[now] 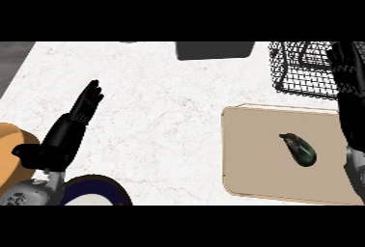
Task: Pick the eggplant from the tray and place it in the tiered basket
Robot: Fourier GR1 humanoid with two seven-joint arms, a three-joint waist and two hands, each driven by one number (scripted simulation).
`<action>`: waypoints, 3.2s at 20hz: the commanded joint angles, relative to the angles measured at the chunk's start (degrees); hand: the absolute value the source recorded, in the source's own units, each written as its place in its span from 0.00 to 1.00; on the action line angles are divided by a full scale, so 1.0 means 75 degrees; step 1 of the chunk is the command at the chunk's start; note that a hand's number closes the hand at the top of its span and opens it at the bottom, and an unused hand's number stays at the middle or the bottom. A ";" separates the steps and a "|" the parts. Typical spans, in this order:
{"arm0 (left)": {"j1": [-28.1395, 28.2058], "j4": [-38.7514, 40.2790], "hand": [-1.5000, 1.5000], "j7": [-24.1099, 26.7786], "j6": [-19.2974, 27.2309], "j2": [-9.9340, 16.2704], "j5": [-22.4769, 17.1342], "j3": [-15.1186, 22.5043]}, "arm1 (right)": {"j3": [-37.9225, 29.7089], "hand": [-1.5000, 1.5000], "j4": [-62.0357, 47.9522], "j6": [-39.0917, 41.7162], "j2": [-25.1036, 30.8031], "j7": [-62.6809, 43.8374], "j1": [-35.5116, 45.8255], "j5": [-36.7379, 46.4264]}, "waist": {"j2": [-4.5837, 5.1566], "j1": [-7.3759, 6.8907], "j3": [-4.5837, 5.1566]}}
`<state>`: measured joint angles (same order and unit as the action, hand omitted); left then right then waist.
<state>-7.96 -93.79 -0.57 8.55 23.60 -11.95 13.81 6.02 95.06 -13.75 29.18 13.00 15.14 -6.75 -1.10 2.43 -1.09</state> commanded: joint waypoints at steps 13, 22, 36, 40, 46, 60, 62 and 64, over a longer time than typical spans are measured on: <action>0.0402 0.1038 0.50 -0.0324 0.1240 0.0313 0.1286 -0.0571 | -0.3006 0.00 -0.2405 0.3186 -0.0555 0.4283 -0.3106 -0.3517 | 0.0167 -0.0134 0.0115; 0.0037 0.1272 0.50 -0.0512 0.1009 0.0384 0.1221 -0.0852 | -0.3204 0.00 -0.2691 0.3814 0.1747 0.5274 -0.4303 -0.1005 | 0.0136 -0.0156 0.0148; -0.0263 0.1841 0.50 -0.0256 0.0570 0.0003 0.1567 -0.1035 | -0.3025 0.00 0.1133 0.2808 0.1590 0.0991 -0.4935 0.0081 | 0.0147 -0.0276 0.0152; 0.0181 0.0658 0.50 -0.0847 0.0585 0.0186 0.1626 -0.1026 | -0.2790 0.00 0.1422 0.2971 0.1818 -0.0231 -0.4593 0.0371 | 0.0133 -0.0387 0.0147; -0.0139 0.1526 0.50 -0.0459 0.0454 -0.0232 0.1823 -0.1239 | -0.1993 0.00 0.1553 0.2604 0.1101 -0.1011 -0.4162 0.2038 | 0.0150 -0.0325 0.0149; -0.0276 0.1715 0.50 -0.0350 0.0007 -0.0525 0.2342 -0.1840 | -0.1999 0.00 0.1330 0.2386 -0.0336 -0.0297 -0.4311 0.4337 | 0.0145 -0.0293 0.0146; -0.0415 0.1927 0.50 -0.0203 -0.0024 -0.0663 0.2386 -0.1844 | -0.1853 0.00 0.0849 0.2063 -0.0655 -0.0234 -0.3934 0.4690 | 0.0151 -0.0301 0.0146; -0.0212 0.1501 0.50 -0.0487 -0.0193 -0.0555 0.2342 -0.1920 | -0.1891 0.00 0.1731 0.1920 -0.0910 0.0050 -0.4907 0.4918 | 0.0138 -0.0273 0.0146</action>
<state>-8.58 -82.42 -3.34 8.85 18.92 5.68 0.70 -9.35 105.77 3.79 25.98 11.57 -18.39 25.20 -0.04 0.23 0.01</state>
